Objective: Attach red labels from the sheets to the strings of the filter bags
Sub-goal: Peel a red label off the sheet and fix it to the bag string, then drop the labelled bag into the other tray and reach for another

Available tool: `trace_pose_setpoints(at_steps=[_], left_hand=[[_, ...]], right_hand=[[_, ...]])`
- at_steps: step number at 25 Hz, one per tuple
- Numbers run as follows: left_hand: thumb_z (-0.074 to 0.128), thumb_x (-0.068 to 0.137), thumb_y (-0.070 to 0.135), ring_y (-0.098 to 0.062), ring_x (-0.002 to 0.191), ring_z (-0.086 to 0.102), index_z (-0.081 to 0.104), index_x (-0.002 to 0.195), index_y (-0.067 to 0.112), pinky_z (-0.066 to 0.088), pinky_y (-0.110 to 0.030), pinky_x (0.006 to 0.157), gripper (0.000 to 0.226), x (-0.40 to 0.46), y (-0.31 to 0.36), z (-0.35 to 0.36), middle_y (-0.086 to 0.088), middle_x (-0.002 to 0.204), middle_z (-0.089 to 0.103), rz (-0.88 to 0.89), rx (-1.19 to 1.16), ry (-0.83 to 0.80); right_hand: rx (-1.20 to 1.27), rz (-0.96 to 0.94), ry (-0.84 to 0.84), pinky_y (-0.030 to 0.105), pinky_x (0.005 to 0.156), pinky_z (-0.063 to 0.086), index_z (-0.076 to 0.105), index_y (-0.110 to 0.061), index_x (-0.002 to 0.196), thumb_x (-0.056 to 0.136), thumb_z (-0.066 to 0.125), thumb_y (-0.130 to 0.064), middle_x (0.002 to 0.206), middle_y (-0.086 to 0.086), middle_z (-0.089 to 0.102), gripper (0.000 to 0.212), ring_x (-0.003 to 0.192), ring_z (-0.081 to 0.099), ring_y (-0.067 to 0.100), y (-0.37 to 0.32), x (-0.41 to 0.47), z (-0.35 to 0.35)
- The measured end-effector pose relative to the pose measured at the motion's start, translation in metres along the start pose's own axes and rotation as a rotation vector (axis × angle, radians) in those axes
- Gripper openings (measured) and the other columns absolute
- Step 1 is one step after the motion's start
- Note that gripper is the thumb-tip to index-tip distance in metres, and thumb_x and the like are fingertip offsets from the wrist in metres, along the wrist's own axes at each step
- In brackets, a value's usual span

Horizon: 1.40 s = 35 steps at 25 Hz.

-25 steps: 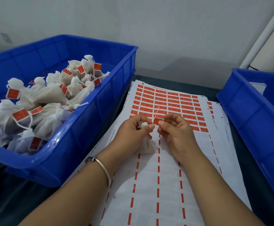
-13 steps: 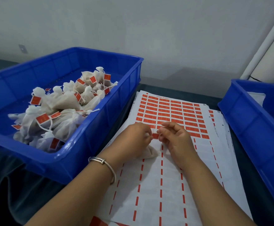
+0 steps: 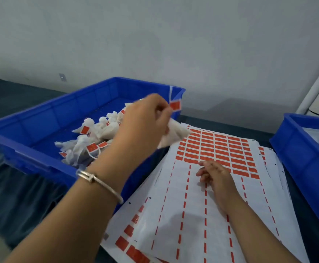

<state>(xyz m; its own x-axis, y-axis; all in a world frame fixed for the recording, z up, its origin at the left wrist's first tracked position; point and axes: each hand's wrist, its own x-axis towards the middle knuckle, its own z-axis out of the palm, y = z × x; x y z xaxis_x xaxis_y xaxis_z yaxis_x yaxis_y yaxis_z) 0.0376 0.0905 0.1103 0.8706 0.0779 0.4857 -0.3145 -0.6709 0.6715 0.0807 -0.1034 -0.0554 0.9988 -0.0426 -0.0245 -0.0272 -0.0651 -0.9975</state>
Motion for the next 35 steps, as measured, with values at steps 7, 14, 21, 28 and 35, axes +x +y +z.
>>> trace_pose_setpoints(at_steps=[7, 14, 21, 28, 35], left_hand=[[0.049, 0.094, 0.02, -0.014, 0.068, 0.063, 0.057, 0.079, 0.016, 0.05, -0.028, 0.062, 0.017, 0.051, -0.062, -0.04, 0.002, 0.069, 0.064, -0.142, 0.267, 0.052], [0.052, 0.093, 0.023, -0.017, 0.069, 0.058, 0.064, 0.086, 0.011, 0.043, -0.025, 0.059, 0.019, 0.045, -0.093, -0.018, -0.007, 0.081, 0.065, -0.257, 0.366, -0.244], [0.07, 0.081, 0.029, -0.002, 0.061, 0.06, 0.061, 0.068, 0.029, 0.039, -0.014, 0.056, 0.016, 0.024, -0.048, -0.012, 0.013, 0.066, 0.064, -0.141, 0.137, -0.118], [0.06, 0.089, 0.031, -0.001, 0.079, 0.059, 0.067, 0.094, 0.031, 0.041, -0.012, 0.064, 0.008, -0.016, -0.009, 0.123, 0.015, 0.087, 0.065, -0.05, 0.096, -0.51], [0.049, 0.089, 0.049, -0.008, 0.11, 0.049, 0.054, 0.117, 0.033, 0.035, -0.021, 0.095, 0.033, -0.068, -0.026, 0.231, 0.016, 0.126, 0.052, -0.033, 0.265, -0.443]], right_hand=[[-0.094, -0.01, -0.017, 0.018, 0.058, 0.05, 0.067, -0.015, 0.093, 0.1, 0.043, -0.028, 0.078, 0.006, 0.068, 0.028, 0.066, 0.061, 0.02, -0.004, -0.008, 0.006], [-0.075, 0.038, 0.033, 0.025, 0.058, 0.049, 0.067, -0.009, 0.093, 0.099, 0.048, -0.024, 0.078, 0.013, 0.067, 0.025, 0.063, 0.058, 0.024, -0.004, -0.004, 0.011], [-0.01, 0.093, 0.107, 0.024, 0.057, 0.051, 0.069, -0.011, 0.091, 0.098, 0.05, -0.024, 0.076, 0.008, 0.069, 0.024, 0.062, 0.06, 0.02, -0.01, -0.004, 0.007], [0.513, 0.203, 0.192, 0.024, 0.057, 0.052, 0.066, -0.009, 0.086, 0.093, 0.058, -0.017, 0.067, 0.006, 0.065, 0.013, 0.055, 0.06, 0.01, -0.087, 0.015, -0.034], [0.075, -0.052, 0.396, 0.021, 0.058, 0.049, 0.064, -0.009, 0.09, 0.093, 0.054, -0.01, 0.068, 0.004, 0.061, 0.011, 0.054, 0.053, 0.011, -0.144, 0.034, -0.186]])
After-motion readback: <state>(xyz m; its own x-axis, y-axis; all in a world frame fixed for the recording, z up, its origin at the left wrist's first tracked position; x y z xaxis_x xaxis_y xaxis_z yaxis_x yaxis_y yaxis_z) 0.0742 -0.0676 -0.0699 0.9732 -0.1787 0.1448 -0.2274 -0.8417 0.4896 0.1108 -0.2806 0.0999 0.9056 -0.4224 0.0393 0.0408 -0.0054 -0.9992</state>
